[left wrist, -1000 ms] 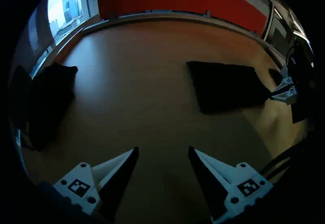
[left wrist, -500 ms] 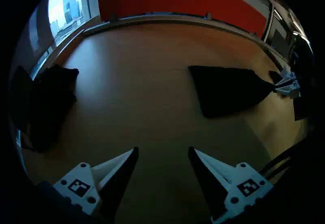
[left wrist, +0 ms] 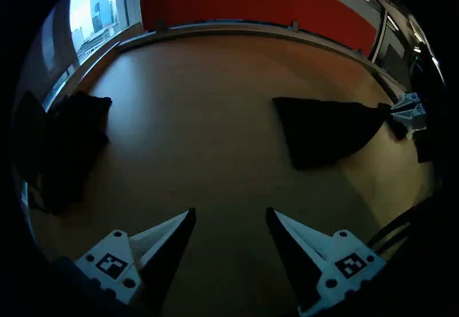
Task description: Fold towel
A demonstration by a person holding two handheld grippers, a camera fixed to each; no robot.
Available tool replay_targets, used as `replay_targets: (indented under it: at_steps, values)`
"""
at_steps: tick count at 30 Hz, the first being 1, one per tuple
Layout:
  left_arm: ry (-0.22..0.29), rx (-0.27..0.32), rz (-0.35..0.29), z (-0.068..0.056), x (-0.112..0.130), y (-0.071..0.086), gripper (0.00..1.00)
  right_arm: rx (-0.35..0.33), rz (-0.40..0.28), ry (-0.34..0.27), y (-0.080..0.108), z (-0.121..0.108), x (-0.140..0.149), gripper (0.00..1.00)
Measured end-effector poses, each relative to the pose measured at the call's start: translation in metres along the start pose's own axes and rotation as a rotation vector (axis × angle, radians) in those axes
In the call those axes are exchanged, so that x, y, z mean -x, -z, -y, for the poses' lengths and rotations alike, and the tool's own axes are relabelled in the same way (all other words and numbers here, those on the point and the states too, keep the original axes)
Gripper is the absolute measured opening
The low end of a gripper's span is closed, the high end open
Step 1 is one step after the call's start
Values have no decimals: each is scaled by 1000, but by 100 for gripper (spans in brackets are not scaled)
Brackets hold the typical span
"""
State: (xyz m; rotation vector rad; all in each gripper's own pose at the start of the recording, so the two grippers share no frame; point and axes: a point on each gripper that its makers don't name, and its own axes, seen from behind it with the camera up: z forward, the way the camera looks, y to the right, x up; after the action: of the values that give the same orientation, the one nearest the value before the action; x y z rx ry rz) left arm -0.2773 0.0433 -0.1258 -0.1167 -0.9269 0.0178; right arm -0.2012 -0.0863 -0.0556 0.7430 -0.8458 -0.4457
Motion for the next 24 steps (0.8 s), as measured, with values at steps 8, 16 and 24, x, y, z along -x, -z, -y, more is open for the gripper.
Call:
replay_targets:
  at_steps: [8,16,24]
  values:
    - [3,3,-2,-1,1,3,90,-10,-19,22,-4,4,-19,4]
    - [15,0,-12,1,1,9,90,-29,-56,83,-10,12,-58,4]
    - [49,6,-23,1,5,18,90,-72,-89,163,-21,30,-102,4]
